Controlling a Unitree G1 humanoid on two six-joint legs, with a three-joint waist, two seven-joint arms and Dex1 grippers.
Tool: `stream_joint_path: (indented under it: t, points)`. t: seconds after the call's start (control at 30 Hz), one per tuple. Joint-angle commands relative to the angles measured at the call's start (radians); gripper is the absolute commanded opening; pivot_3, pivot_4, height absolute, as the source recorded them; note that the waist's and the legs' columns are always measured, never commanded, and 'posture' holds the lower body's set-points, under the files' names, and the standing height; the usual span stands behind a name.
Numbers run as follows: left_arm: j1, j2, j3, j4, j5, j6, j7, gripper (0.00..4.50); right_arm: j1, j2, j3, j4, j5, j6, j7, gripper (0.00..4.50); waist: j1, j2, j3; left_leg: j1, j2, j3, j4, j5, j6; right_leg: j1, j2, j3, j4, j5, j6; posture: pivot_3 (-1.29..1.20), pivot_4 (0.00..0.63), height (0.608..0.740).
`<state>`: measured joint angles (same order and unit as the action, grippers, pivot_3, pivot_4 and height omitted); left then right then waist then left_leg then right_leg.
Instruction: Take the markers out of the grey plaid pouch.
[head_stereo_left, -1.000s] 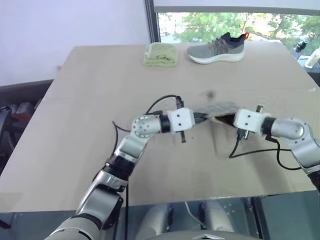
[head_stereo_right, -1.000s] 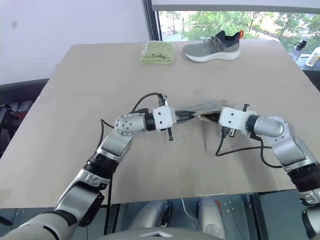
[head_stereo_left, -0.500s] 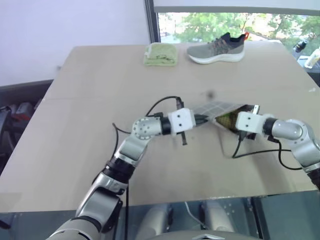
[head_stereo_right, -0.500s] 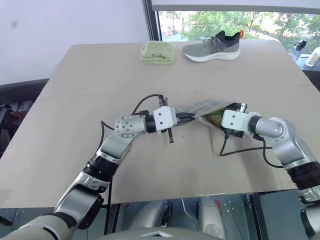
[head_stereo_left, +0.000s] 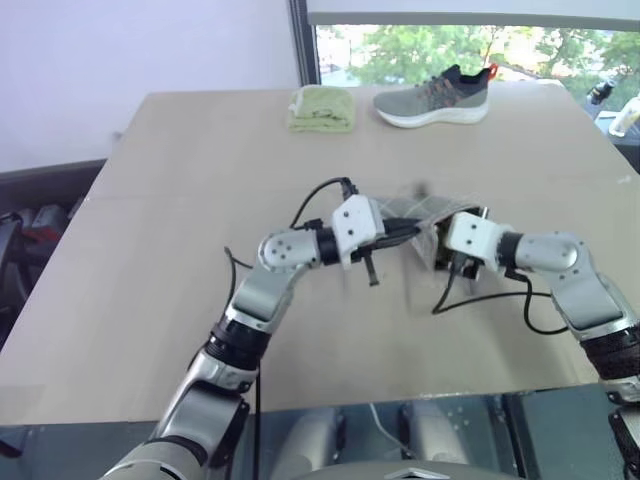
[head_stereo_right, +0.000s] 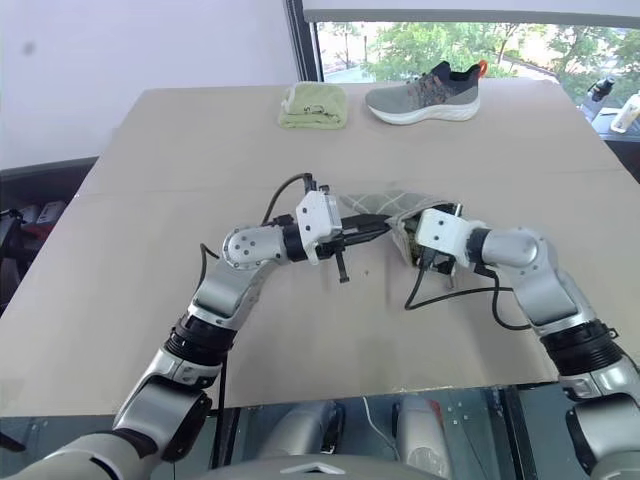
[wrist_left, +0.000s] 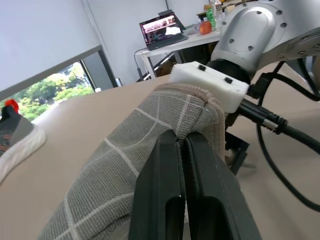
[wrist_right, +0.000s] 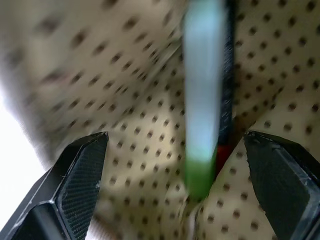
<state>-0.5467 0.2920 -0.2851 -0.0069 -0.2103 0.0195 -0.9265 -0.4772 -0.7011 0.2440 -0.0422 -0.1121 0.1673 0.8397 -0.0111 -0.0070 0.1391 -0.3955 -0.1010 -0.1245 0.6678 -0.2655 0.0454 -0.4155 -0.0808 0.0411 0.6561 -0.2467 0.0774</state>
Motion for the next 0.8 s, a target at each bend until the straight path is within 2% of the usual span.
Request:
stream_joint_path:
  t: [0.03,0.27,0.37,0.63,0.8]
  points:
    - [0.014,0.007,-0.003,-0.069,-0.037,0.025,-0.031,0.0,-0.049,-0.007,-0.018,0.0,-0.048,-0.049,-0.04,4.45,0.0,0.0,0.0,0.0,0.0,0.0,0.0,0.0,0.0,0.0,0.0,0.0,0.0,0.0,0.0,0.0,0.15,0.74]
    - [0.028,-0.011,0.023,-0.106,-0.102,0.126,-0.023,0.0,-0.048,0.021,0.015,0.038,-0.065,-0.082,-0.031,4.45,0.0,0.0,0.0,0.0,0.0,0.0,0.0,0.0,0.0,0.0,0.0,0.0,0.0,0.0,0.0,0.0,0.15,0.74]
    - [0.026,-0.003,0.027,-0.119,-0.119,0.161,-0.033,0.0,-0.061,0.028,0.019,0.082,-0.088,-0.125,-0.042,3.7,-0.001,0.0,0.0,0.0,0.0,0.0,0.0,0.0,0.0,0.0,0.0,0.0,0.0,0.0,0.0,0.0,0.15,0.74]
    - [0.003,0.007,0.042,-0.063,-0.083,0.147,-0.015,0.0,-0.066,0.032,0.015,0.124,-0.106,-0.185,-0.031,0.23,0.0,0.0,0.0,0.0,0.0,0.0,0.0,0.0,0.0,0.0,0.0,0.0,0.0,0.0,0.0,0.0,0.15,0.74]
    - [-0.018,0.024,0.024,0.081,0.06,-0.019,0.026,0.0,-0.065,0.021,-0.017,0.091,-0.073,-0.173,-0.003,0.22,0.0,0.0,0.0,0.0,0.0,0.0,0.0,0.0,0.0,0.0,0.0,0.0,0.0,0.0,0.0,0.0,0.15,0.74]
